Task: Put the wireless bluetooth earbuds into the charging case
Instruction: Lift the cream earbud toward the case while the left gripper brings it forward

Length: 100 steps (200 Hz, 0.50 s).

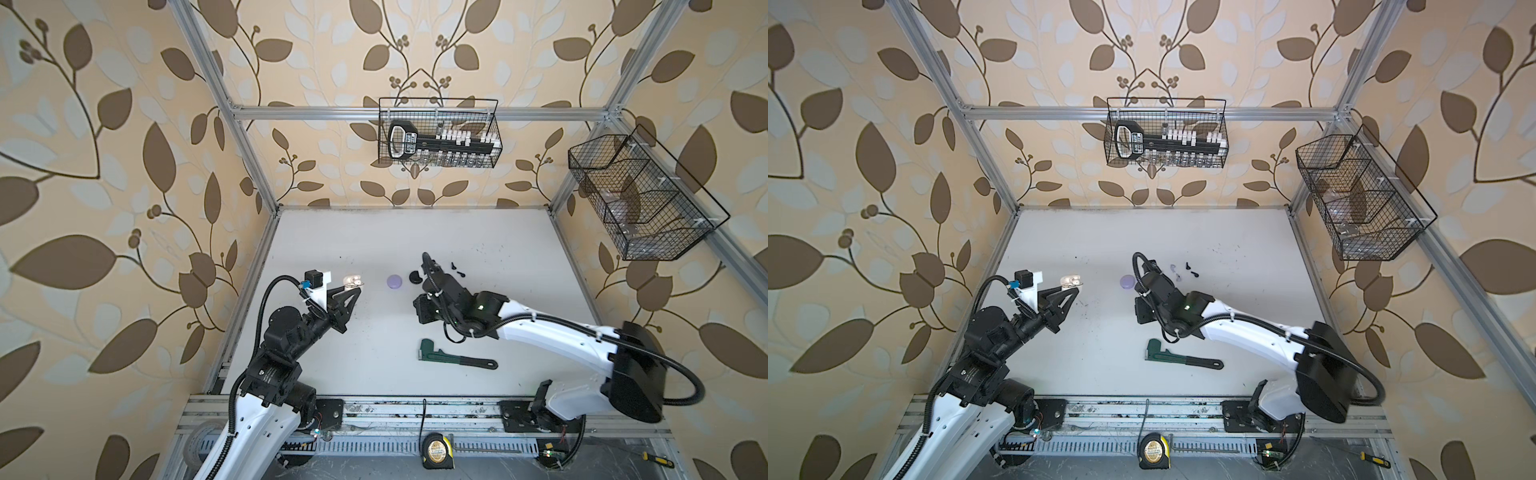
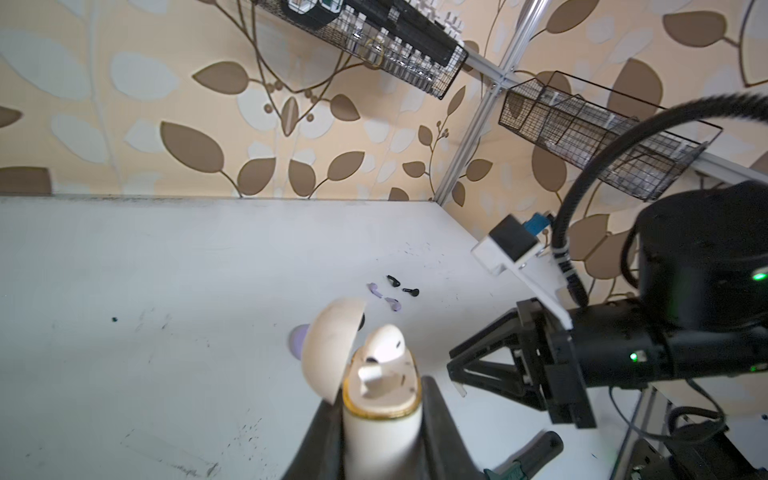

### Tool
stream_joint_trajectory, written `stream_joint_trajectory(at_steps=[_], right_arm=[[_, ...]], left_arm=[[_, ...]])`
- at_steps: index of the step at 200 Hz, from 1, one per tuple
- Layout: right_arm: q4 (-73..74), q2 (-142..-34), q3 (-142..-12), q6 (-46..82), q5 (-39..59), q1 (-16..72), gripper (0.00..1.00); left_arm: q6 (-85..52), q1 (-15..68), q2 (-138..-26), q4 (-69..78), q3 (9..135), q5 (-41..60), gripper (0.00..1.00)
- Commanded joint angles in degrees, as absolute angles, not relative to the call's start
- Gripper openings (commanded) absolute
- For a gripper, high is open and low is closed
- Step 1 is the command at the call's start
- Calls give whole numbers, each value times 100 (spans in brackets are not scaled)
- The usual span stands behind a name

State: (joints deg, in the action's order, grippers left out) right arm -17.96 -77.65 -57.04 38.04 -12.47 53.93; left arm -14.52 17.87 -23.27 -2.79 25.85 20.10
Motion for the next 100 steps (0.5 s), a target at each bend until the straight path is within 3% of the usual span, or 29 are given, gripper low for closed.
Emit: stream_joint_trajectory(at_steps=[1, 44, 100], right_arm=[[-1174, -7012, -5302, 4227, -1694, 5496, 16], [322, -5498, -4446, 3748, -2218, 5641, 19], [1779, -5422, -4350, 3151, -2077, 6060, 20]], left_arm=[[-1338, 1723, -2415, 342, 2613, 2634, 0], [-1439, 1731, -2664, 1212, 2376, 3422, 0], [-1142, 2036, -3224, 1928, 2279, 3868, 0]])
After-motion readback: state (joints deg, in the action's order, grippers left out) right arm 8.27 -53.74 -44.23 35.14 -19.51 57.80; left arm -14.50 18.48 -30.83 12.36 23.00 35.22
